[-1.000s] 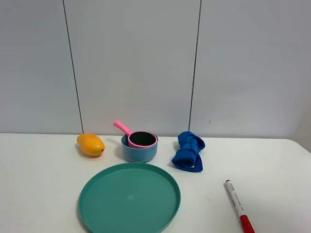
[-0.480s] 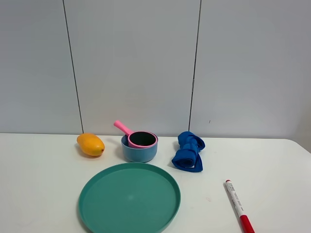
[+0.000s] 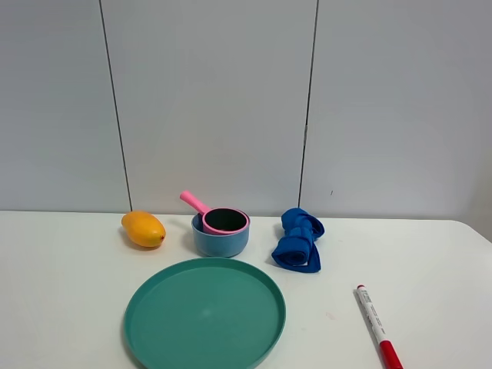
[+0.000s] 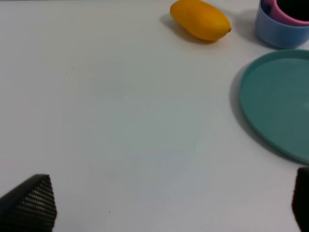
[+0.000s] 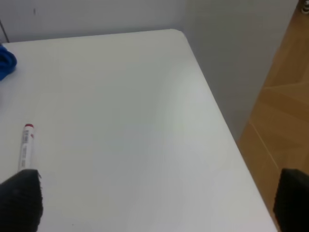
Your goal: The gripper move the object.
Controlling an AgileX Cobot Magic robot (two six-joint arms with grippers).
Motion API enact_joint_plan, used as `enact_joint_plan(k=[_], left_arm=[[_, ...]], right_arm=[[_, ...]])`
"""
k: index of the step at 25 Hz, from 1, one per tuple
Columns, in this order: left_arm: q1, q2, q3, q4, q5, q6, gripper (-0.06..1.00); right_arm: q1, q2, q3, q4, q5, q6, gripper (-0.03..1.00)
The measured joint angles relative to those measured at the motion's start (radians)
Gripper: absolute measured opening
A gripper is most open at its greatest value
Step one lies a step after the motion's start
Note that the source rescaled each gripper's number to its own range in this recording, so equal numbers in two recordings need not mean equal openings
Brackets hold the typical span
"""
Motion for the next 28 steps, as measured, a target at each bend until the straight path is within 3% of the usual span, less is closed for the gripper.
enact_joint_plan(k=[11,28], left_arm=[[0.000,0.000,0.000,0.000,0.000,0.000,1.00],[0.000,0.000,0.000,0.000,0.000,0.000,1.00]], right_arm=[[0.154,0.000,0.052,0.017,0.024,-0.035,0.97],[0.160,0.000,0.052,-0.040,0.024,0.030,0.97]])
